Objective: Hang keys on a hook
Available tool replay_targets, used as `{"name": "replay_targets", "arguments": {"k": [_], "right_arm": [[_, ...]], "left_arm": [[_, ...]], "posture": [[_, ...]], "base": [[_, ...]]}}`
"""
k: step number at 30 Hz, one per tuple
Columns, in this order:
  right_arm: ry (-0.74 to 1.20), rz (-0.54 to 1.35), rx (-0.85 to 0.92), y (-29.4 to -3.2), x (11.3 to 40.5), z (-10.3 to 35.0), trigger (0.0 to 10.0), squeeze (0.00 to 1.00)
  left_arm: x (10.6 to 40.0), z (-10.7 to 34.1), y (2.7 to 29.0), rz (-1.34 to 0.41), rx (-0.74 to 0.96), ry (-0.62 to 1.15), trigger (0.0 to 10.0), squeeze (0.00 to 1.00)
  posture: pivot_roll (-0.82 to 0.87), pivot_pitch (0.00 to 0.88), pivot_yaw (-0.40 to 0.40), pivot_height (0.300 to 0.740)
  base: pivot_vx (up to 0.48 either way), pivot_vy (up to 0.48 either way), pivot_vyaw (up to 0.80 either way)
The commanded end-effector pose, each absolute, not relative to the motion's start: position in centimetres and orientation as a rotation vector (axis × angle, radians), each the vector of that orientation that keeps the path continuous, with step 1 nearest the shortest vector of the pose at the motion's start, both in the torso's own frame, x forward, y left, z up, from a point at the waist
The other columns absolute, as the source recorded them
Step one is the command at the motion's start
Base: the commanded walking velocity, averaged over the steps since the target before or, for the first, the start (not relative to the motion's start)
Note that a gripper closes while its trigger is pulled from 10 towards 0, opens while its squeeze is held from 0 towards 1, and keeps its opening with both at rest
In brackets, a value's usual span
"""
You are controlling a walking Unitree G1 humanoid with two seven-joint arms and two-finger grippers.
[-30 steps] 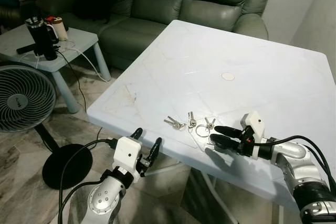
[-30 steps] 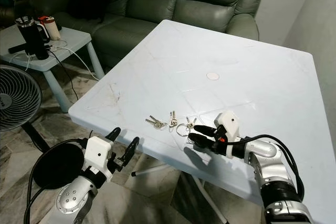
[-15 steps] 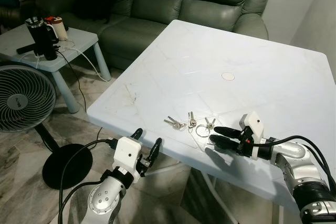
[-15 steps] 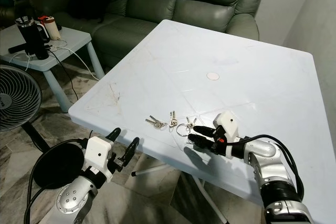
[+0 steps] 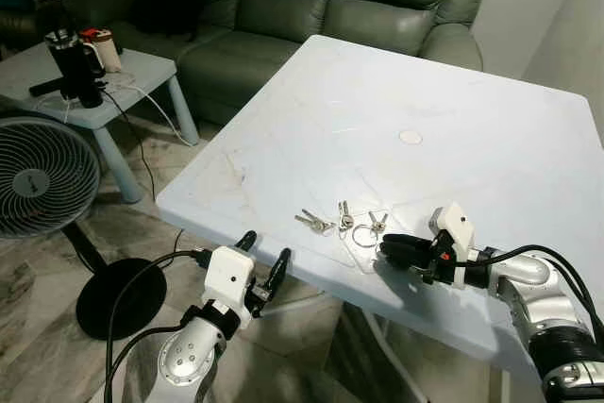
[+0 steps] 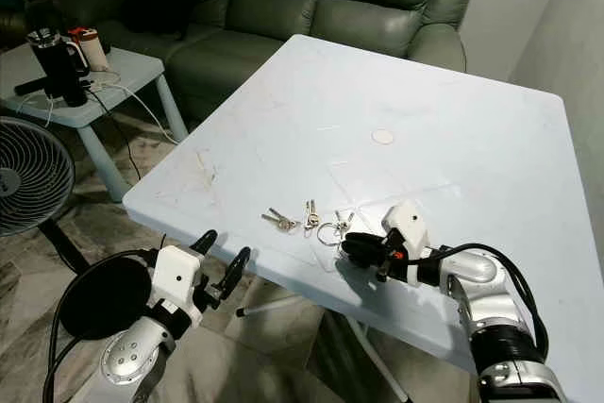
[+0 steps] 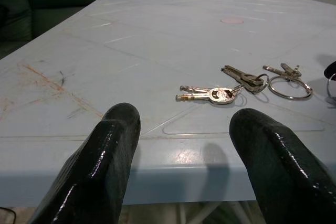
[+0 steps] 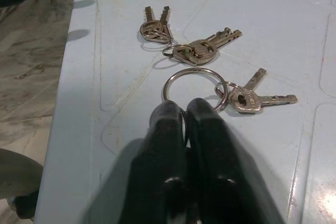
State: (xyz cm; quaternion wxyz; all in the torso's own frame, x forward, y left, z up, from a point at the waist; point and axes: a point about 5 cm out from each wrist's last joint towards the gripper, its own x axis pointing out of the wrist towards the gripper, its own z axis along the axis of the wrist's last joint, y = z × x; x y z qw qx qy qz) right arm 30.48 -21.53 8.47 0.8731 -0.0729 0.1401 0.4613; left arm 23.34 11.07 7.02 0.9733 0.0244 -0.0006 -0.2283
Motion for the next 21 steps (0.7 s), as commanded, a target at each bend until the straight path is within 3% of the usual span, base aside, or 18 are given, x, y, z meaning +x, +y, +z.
{"name": "replay_targets", "arguments": {"k": [1,13,21], "right_arm": [[0.285,0.970,-0.174,-21.7,30.5,8.8,0.0,0.00],[0.278,0.964,-0.177,-21.8,30.6,8.9,0.0,0.00],[0.180,0.920,0.004,-21.3,31.4,10.3,0.0,0.00]], "left_arm": [[23.3,7.3,11.0,-0.464,0.056,-0.006,10.0,0.00],[23.3,7.3,11.0,-0.462,0.053,-0.007,10.0,0.00],[23.4,7.3,11.1,-0.452,0.060,-0.010,10.0,0.00]], "posture": [[-0.07,0.034,-0.013,0.740],[-0.07,0.035,-0.014,0.740],[-0.07,0.035,-0.016,0.740]], "base": [[0.000,0.000,0.00],[0.000,0.000,0.00],[0.000,0.000,0.00]]}}
